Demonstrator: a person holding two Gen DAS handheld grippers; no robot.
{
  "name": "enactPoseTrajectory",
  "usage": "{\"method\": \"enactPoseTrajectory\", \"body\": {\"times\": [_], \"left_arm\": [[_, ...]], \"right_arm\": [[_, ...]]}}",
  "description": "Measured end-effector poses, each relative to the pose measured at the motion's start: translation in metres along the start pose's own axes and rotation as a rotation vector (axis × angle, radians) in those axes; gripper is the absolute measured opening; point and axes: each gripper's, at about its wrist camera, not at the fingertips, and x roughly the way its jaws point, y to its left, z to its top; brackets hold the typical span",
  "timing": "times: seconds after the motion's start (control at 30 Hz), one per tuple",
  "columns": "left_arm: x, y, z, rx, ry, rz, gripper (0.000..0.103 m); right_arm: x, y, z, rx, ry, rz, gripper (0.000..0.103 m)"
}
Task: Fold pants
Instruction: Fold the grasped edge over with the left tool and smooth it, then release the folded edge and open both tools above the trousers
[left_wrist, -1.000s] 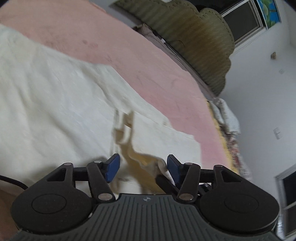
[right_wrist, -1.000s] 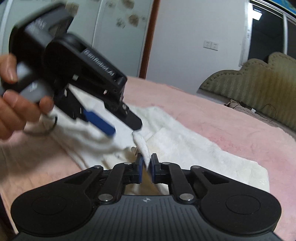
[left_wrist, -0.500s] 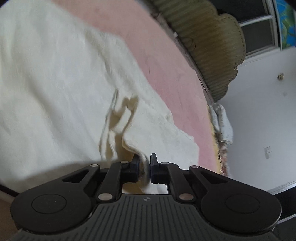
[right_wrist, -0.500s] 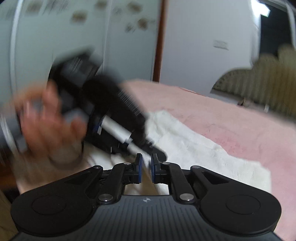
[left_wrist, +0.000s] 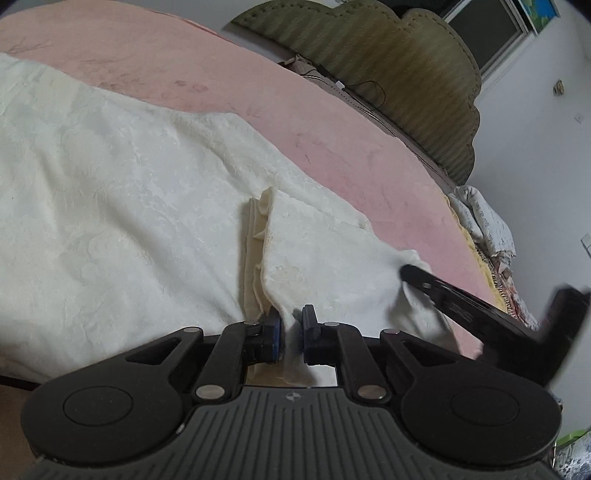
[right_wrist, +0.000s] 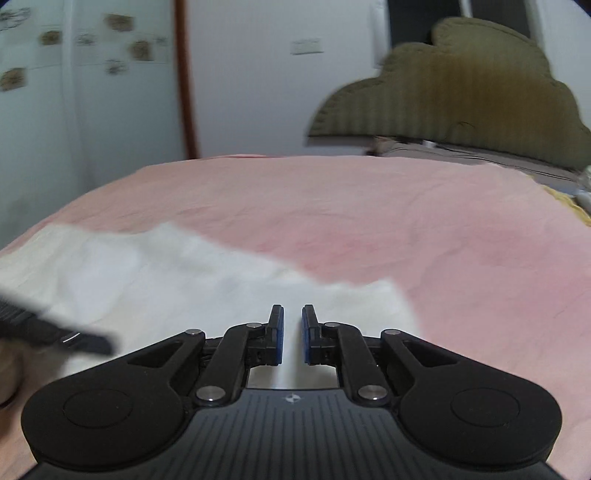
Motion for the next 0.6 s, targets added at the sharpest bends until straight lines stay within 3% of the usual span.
{"method": "enactPoseTrajectory", "body": {"times": [0.07, 0.1, 0.2, 0.33, 0.4, 0.5, 0.53, 0.6], "left_arm": [[0.001, -0.003, -0.003, 0.022, -0.001, 0.018, 0.013], [0.002, -0.005, -0.004, 0.037, -0.006, 0.024, 0.013], [0.002, -0.007, -0.004, 0.068, -0.007, 0.036, 0.014], [-0.006, -0.019, -0.005, 0.136, -0.03, 0.068, 0.017], [-0.014, -0.023, -0.005, 0.164, -0.055, 0.094, 0.021], [-0.026, -0.031, 0.0, 0.23, -0.132, 0.165, 0.022], [-0.027, -0.034, 0.002, 0.245, -0.146, 0.172, 0.022], [-0.027, -0.037, 0.005, 0.247, -0.147, 0.154, 0.022]], "right_arm": [[0.016, -0.012, 0.001, 0.038, 0.087, 0.019, 0.009], [0.011, -0.01, -0.001, 0.042, 0.08, 0.017, 0.009], [-0.017, -0.001, -0.006, -0.032, 0.029, -0.094, 0.011], [-0.023, 0.002, -0.013, -0.074, 0.055, -0.055, 0.019], [-0.016, 0.001, -0.027, -0.126, 0.084, -0.138, 0.019], [-0.038, -0.008, -0.039, -0.08, 0.022, -0.211, 0.023], [-0.047, -0.012, -0.041, -0.053, -0.004, -0.215, 0.026], [-0.061, -0.029, -0.041, 0.04, -0.05, -0.194, 0.052]]}}
